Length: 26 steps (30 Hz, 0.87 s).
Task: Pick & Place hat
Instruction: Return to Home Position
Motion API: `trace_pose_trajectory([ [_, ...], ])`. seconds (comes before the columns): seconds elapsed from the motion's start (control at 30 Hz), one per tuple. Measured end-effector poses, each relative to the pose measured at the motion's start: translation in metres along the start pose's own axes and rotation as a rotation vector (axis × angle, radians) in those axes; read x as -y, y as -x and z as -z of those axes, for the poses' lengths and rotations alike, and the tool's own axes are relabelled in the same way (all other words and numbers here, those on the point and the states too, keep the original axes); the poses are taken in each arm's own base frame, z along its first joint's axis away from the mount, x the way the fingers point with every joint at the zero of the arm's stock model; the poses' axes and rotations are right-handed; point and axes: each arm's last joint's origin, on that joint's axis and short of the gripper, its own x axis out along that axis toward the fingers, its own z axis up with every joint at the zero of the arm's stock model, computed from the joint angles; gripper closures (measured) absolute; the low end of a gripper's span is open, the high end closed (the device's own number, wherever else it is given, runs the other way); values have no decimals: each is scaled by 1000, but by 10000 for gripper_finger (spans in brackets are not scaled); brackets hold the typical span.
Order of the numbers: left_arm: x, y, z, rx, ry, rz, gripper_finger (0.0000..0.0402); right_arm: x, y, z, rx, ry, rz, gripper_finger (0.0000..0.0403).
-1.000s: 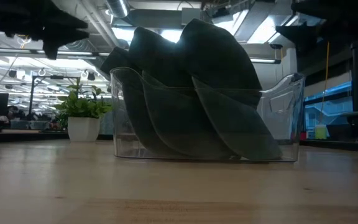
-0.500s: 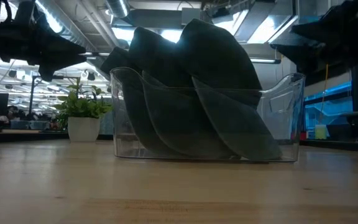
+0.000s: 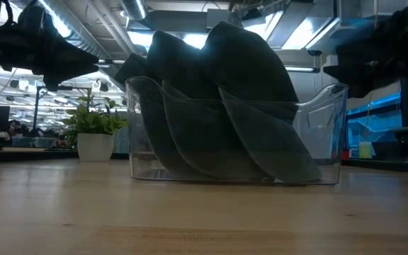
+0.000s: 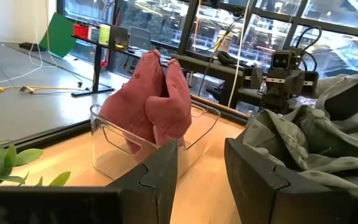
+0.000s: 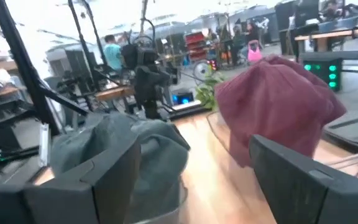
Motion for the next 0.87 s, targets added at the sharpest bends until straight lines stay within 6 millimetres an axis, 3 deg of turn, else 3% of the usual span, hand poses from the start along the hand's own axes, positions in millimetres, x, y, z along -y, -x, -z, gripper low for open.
trace_pose_trajectory([
  [0.87, 2, -1, 1, -21, -46, 45, 275, 2, 0, 4, -39, 47, 51, 105],
])
